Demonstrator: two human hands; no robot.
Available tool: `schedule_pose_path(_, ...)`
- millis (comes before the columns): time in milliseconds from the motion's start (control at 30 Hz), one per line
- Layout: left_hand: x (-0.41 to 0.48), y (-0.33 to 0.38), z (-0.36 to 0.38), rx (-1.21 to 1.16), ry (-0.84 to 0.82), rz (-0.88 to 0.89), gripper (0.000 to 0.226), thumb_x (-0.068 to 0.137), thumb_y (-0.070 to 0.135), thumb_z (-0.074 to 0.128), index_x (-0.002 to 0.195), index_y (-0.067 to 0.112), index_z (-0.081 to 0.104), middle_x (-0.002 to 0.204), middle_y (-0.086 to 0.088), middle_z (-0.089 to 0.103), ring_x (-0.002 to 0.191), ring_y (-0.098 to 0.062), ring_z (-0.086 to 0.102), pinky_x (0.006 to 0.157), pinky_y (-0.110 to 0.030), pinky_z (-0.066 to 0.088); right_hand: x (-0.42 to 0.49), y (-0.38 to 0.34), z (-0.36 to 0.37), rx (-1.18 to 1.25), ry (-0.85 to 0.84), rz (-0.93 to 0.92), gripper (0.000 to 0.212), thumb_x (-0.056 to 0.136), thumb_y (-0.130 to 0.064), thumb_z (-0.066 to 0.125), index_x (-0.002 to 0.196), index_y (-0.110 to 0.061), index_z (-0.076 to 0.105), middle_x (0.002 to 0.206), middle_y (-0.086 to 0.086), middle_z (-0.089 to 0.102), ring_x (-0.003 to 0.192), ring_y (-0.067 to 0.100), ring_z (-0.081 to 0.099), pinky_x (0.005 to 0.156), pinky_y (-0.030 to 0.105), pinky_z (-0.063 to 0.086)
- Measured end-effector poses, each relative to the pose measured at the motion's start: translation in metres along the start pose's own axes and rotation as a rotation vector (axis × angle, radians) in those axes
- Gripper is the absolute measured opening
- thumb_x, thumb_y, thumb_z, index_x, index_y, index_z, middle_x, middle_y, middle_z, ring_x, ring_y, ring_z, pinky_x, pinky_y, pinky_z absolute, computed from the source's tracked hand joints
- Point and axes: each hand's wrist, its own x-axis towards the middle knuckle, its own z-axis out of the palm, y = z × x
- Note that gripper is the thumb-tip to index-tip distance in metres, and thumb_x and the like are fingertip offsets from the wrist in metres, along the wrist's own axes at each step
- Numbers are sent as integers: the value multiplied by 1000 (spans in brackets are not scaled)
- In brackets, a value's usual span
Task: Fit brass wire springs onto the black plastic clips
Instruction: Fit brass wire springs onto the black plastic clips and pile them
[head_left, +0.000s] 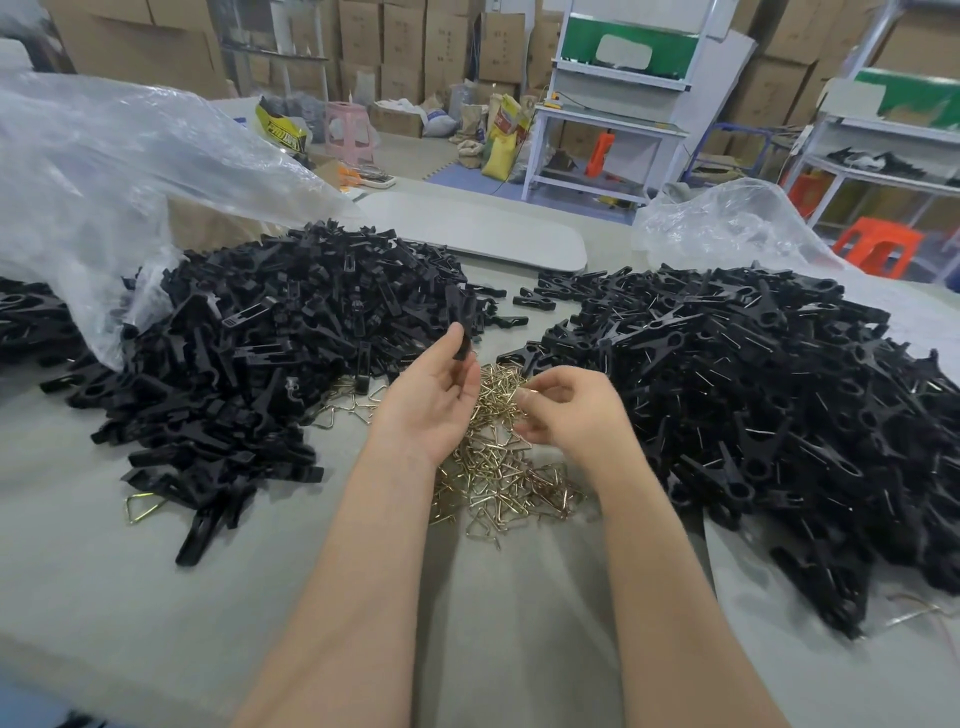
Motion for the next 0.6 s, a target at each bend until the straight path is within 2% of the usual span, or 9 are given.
schedule_pose_path(67, -2, -1, 2, -25, -35, -2, 6, 86, 6, 65, 86, 1, 63, 84, -9, 61, 83, -15, 60, 68, -19, 57, 1, -2, -4, 172, -22, 9, 7, 88, 0, 62, 94, -3, 64, 80, 8, 66, 58, 8, 68, 59, 16, 55)
schedule_pose_path(133, -2, -3, 3, 88, -53, 67, 6, 85, 2, 65, 90, 2, 63, 87, -11, 65, 84, -17, 65, 69, -21, 58, 2, -3, -7, 216, -18, -21, 13, 89, 3, 59, 99, -1, 66, 86, 12, 66, 68, 9, 68, 66, 15, 55)
schedule_pose_path(233, 1, -12, 3, 681, 55, 325, 13, 84, 10, 69, 93, 16, 62, 95, -4, 68, 91, -16, 65, 83, -26, 54, 3, -2, -9, 201, 25, -74, 21, 90, 1, 58, 111, 0, 64, 92, 9, 67, 74, 9, 69, 70, 14, 54)
schedule_pose_path(267, 1, -14, 3, 881, 89, 415, 13, 84, 15, 70, 91, 23, 62, 96, 2, 67, 91, -12, 64, 84, -26, 51, 3, -1, -9, 197, 54, -84, 22, 90, 0, 60, 111, -2, 63, 91, 7, 67, 72, 9, 70, 70, 15, 55)
schedule_pose_path(333, 3, -17, 1, 1112, 109, 550, 15, 85, 20, 69, 89, 29, 59, 92, 13, 62, 86, 1, 58, 74, -14, 43, 3, 0, -10, 209, 111, -90, 11, 88, -1, 64, 98, -5, 65, 83, 5, 68, 67, 10, 71, 69, 18, 56)
schedule_pose_path(367, 3, -18, -1, 1168, 104, 586, 15, 85, 19, 69, 90, 28, 58, 91, 16, 61, 84, 5, 56, 67, -8, 40, 3, -1, -10, 219, 131, -93, 7, 86, -2, 66, 88, -8, 65, 78, 4, 69, 66, 11, 71, 70, 19, 57)
schedule_pose_path(433, 6, -20, -3, 1237, 92, 625, 17, 86, 16, 67, 93, 27, 56, 89, 17, 59, 83, 4, 56, 62, -7, 39, 3, -1, -11, 229, 140, -108, 14, 86, -2, 66, 79, -14, 65, 74, 4, 69, 67, 11, 71, 70, 19, 57)
schedule_pose_path(500, 7, -21, -3, 1291, 91, 643, 19, 87, 14, 65, 94, 27, 55, 92, 15, 60, 86, 0, 57, 68, -10, 39, 3, -1, -12, 189, 103, -123, 9, 87, -3, 64, 84, -10, 69, 77, 5, 70, 68, 7, 70, 69, 16, 55)
schedule_pose_path(600, 9, -22, -4, 1336, 116, 658, 18, 87, 13, 64, 97, 26, 56, 103, 7, 62, 94, -7, 57, 80, -20, 42, 4, 2, -10, -180, 141, -208, 14, 90, -12, 61, 98, -11, 73, 75, -5, 68, 70, 2, 64, 70, 10, 49)
